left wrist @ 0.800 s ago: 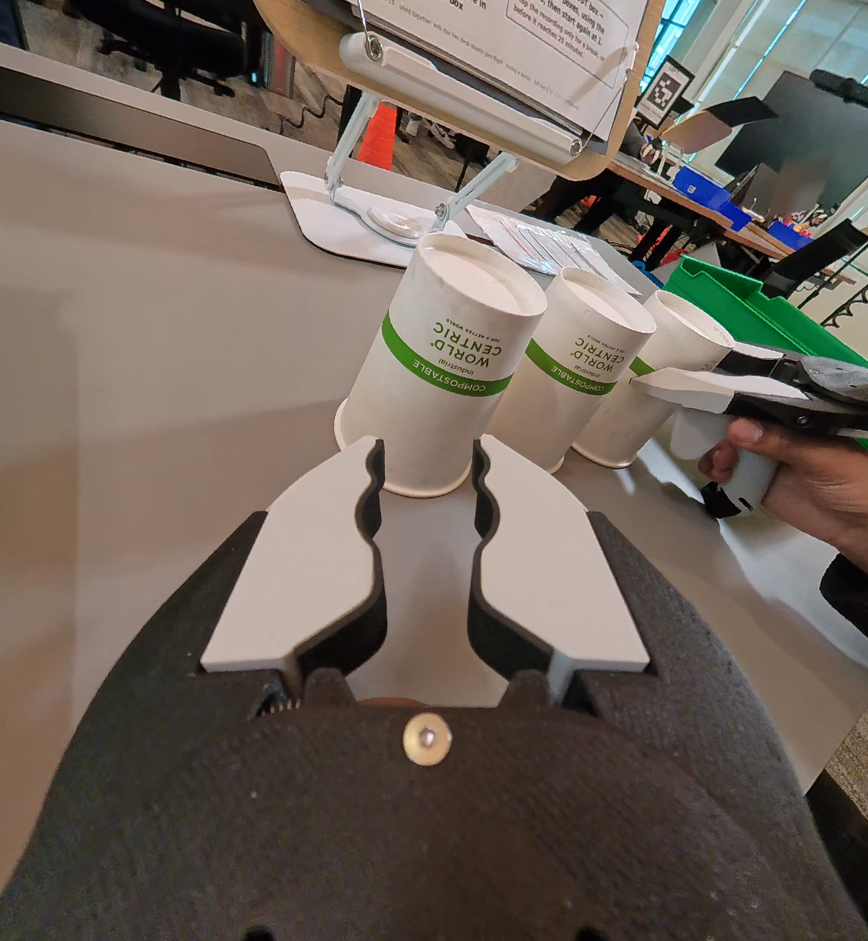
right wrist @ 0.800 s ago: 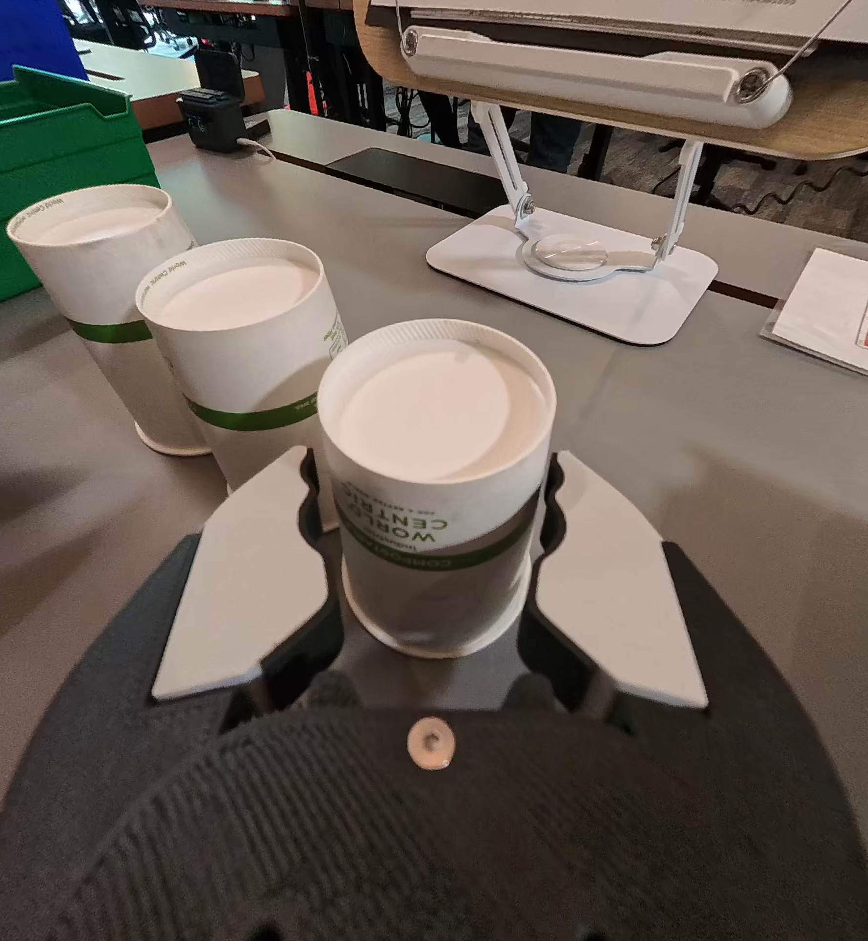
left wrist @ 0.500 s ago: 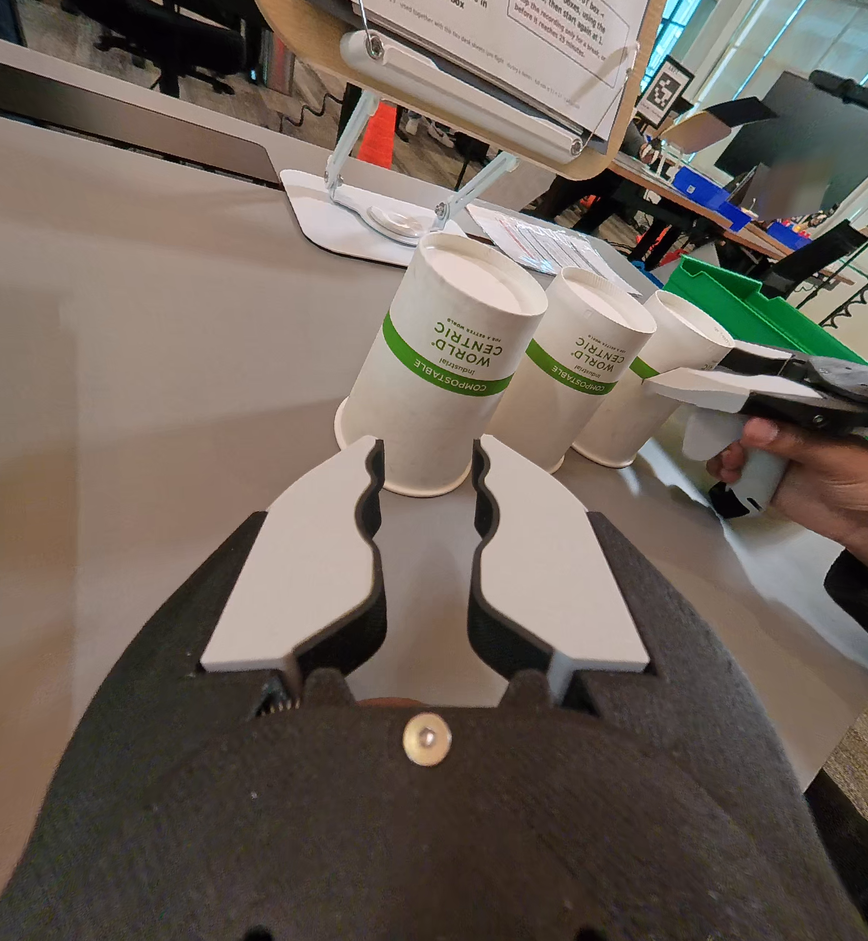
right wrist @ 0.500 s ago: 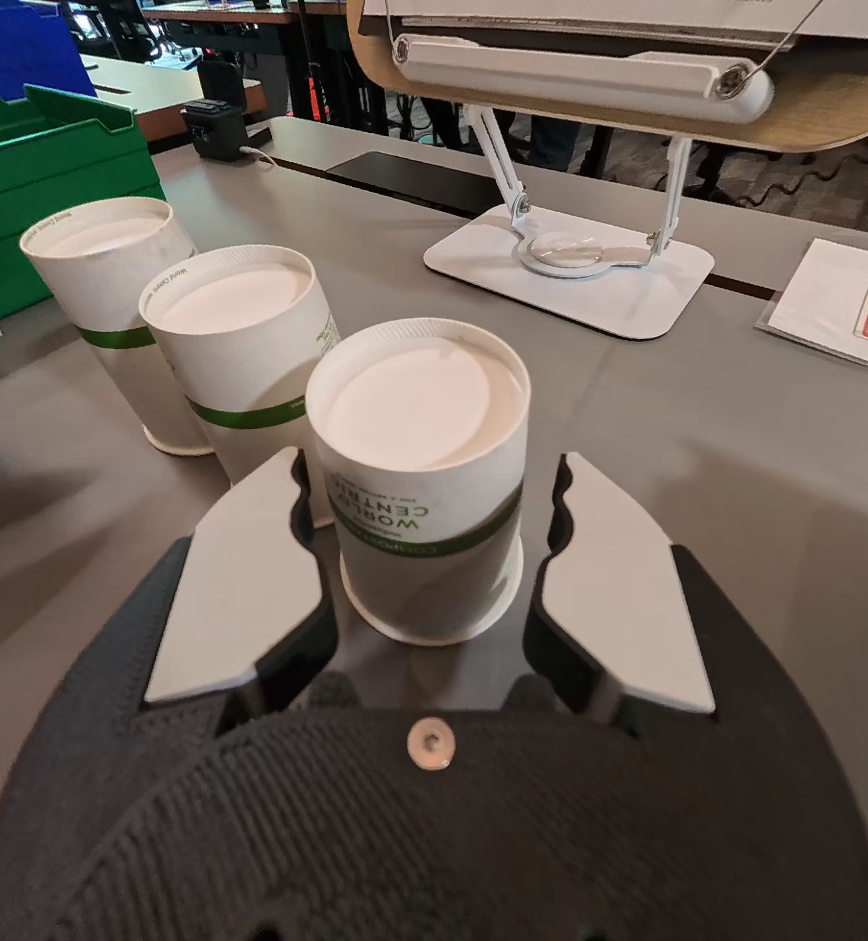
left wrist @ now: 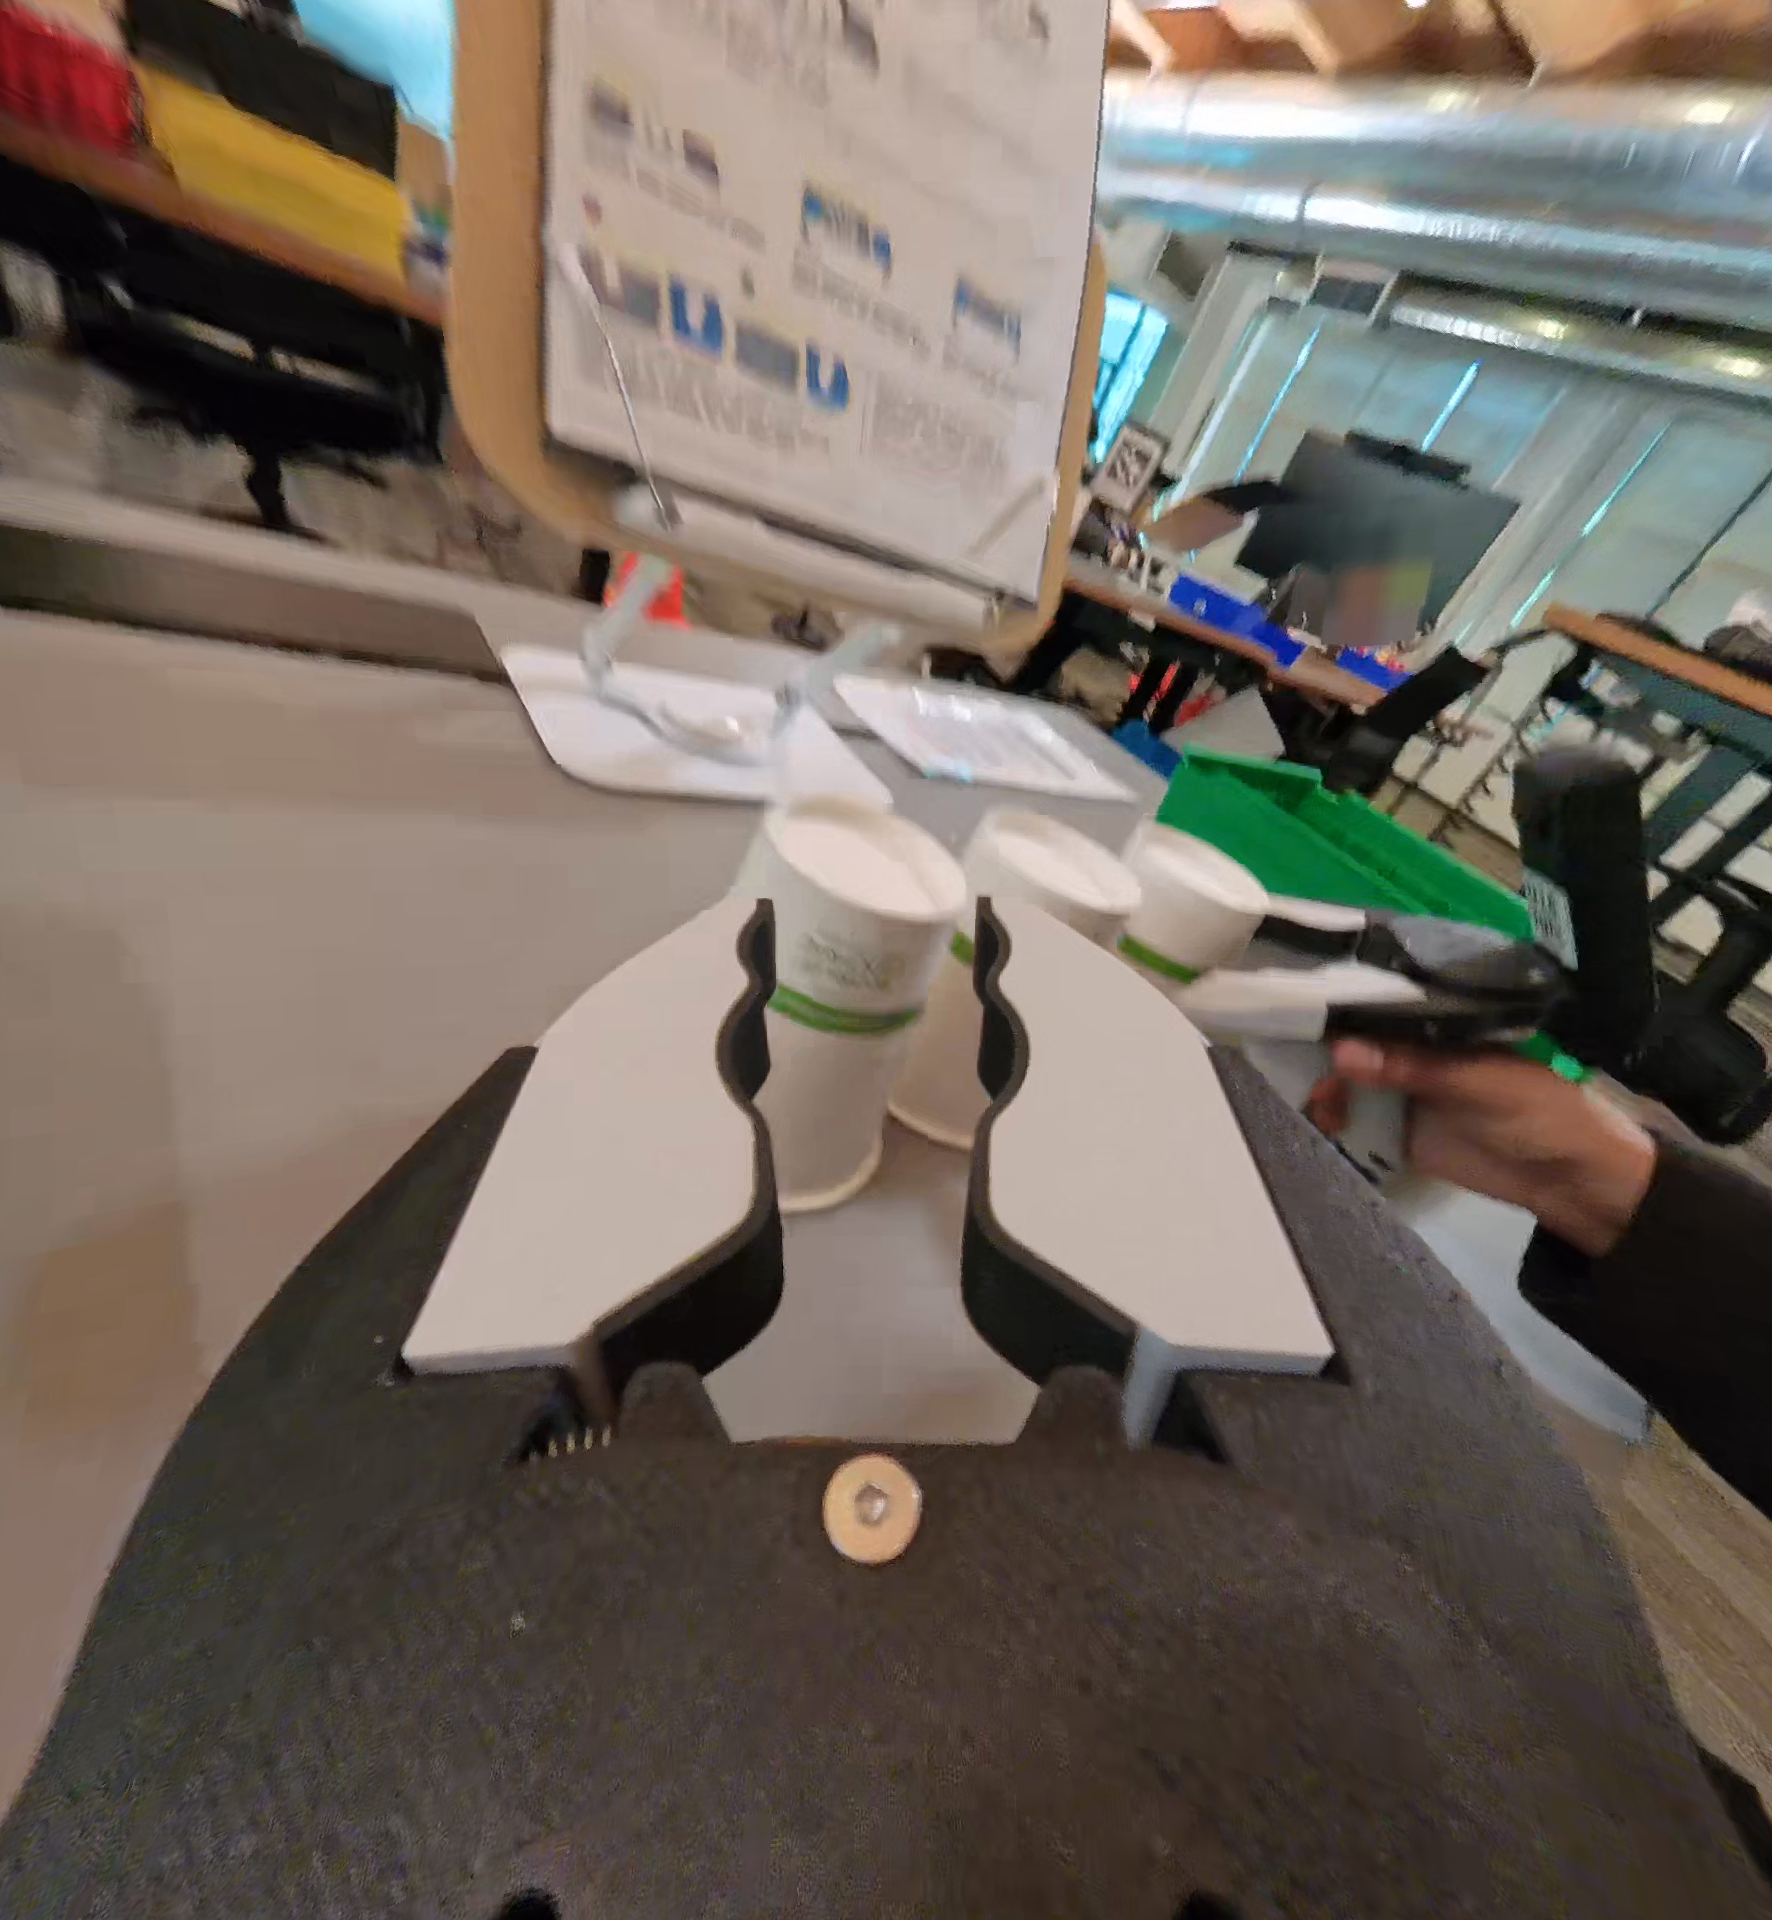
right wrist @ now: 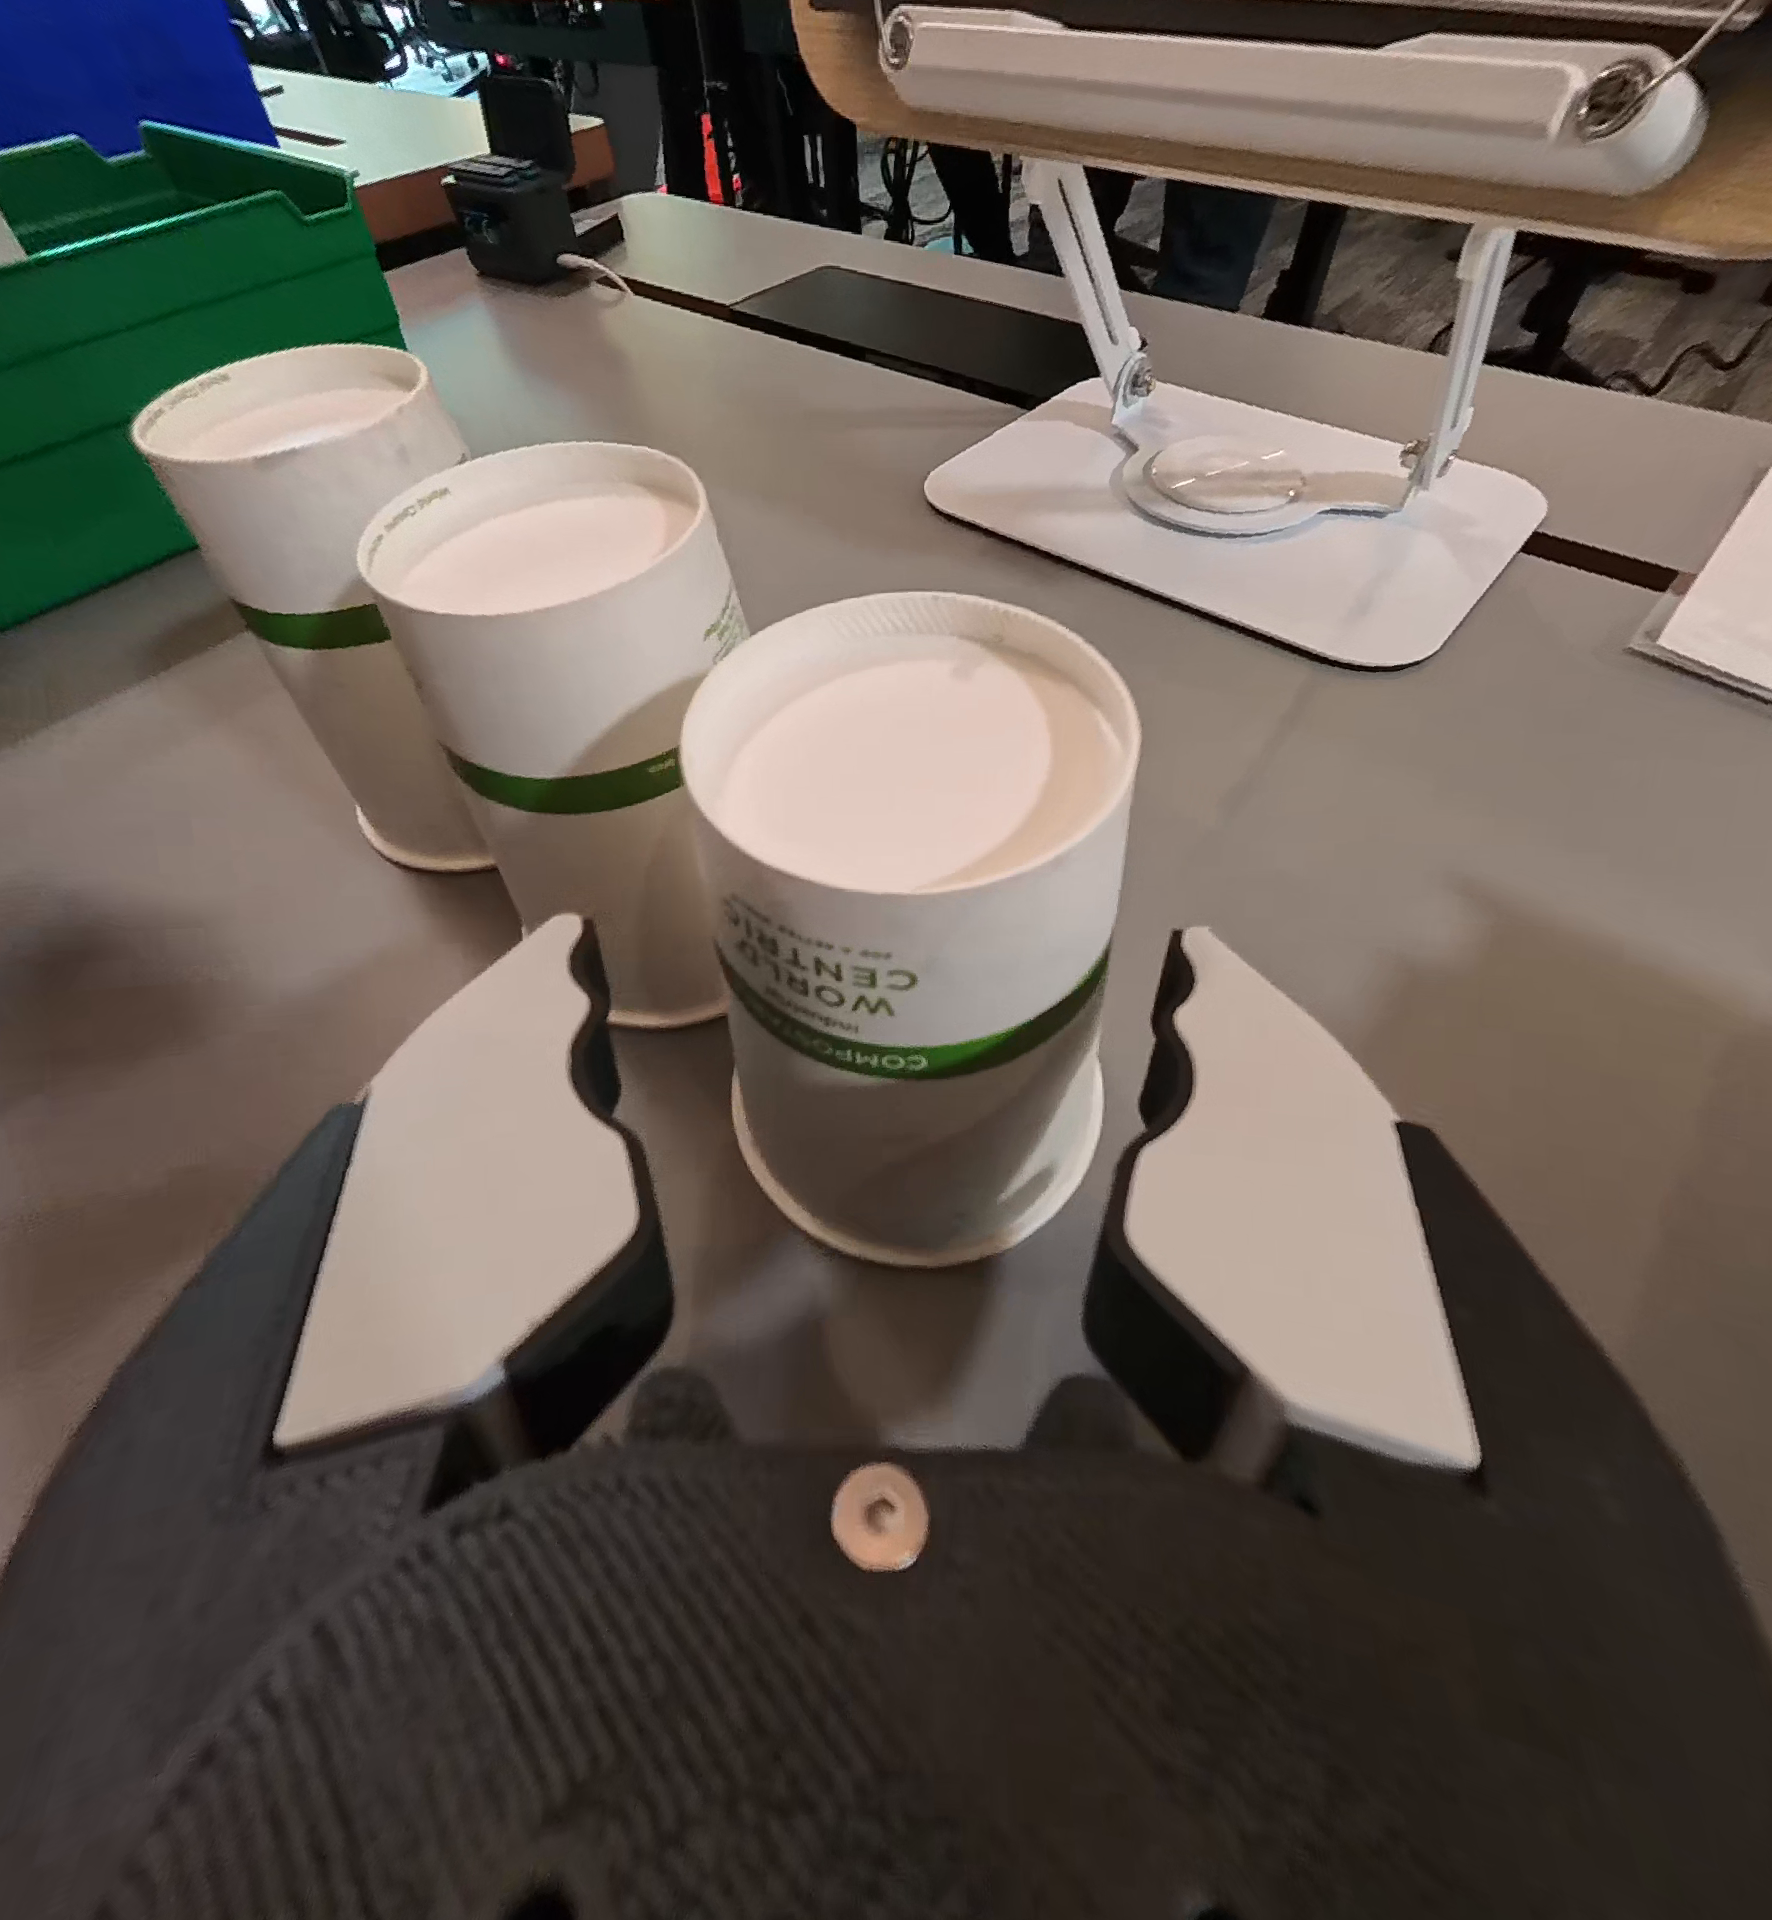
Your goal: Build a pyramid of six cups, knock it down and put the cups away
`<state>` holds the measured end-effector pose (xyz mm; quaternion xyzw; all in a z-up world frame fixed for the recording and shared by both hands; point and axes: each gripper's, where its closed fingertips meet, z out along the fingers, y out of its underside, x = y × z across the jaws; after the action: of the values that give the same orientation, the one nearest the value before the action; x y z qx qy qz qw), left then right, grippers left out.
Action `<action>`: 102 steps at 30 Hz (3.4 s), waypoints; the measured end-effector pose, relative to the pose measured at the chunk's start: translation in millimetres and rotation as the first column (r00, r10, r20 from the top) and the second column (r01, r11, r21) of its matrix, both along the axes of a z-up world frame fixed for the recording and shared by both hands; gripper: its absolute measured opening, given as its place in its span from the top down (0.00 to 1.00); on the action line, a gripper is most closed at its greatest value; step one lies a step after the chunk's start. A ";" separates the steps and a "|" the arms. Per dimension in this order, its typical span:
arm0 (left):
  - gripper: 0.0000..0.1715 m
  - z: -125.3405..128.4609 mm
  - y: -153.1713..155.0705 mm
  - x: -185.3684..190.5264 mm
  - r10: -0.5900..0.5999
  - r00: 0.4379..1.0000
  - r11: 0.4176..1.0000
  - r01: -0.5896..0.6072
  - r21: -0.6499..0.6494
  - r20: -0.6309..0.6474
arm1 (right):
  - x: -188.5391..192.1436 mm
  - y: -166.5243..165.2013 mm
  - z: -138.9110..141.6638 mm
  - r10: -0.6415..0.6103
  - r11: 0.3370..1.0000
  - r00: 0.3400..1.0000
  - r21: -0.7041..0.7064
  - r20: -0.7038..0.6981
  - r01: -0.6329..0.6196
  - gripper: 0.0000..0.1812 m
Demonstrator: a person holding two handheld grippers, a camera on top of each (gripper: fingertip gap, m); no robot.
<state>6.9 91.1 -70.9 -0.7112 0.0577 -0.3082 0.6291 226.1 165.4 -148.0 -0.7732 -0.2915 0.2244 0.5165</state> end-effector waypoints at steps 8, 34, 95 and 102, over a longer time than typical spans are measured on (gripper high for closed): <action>0.84 79.1 -2.6 -156.5 0.218 0.969 0.975 -0.220 0.009 0.115 | 16.9 -9.2 -0.8 -0.027 0.999 0.999 0.040 0.040 0.025 0.45; 0.90 -16.5 0.3 -244.6 0.116 0.445 0.965 -0.263 -0.006 -0.888 | 44.6 -28.8 -4.1 -0.119 0.991 0.989 0.066 0.092 0.114 0.51; 0.94 -16.9 8.8 -239.6 -0.485 0.305 0.859 -0.010 -0.512 -0.820 | 57.7 -24.1 -0.6 -0.192 0.980 0.981 0.052 0.041 0.190 0.55; 0.95 -21.6 6.9 -240.0 -0.513 0.341 0.837 -0.008 -0.548 -0.788 | 58.5 -24.9 -1.0 -0.190 0.981 0.981 0.041 0.033 0.188 0.55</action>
<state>-233.1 98.0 -92.5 -0.8668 0.4335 0.0356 0.2438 284.6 140.5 -149.0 -0.7915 -0.2305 0.1543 0.5446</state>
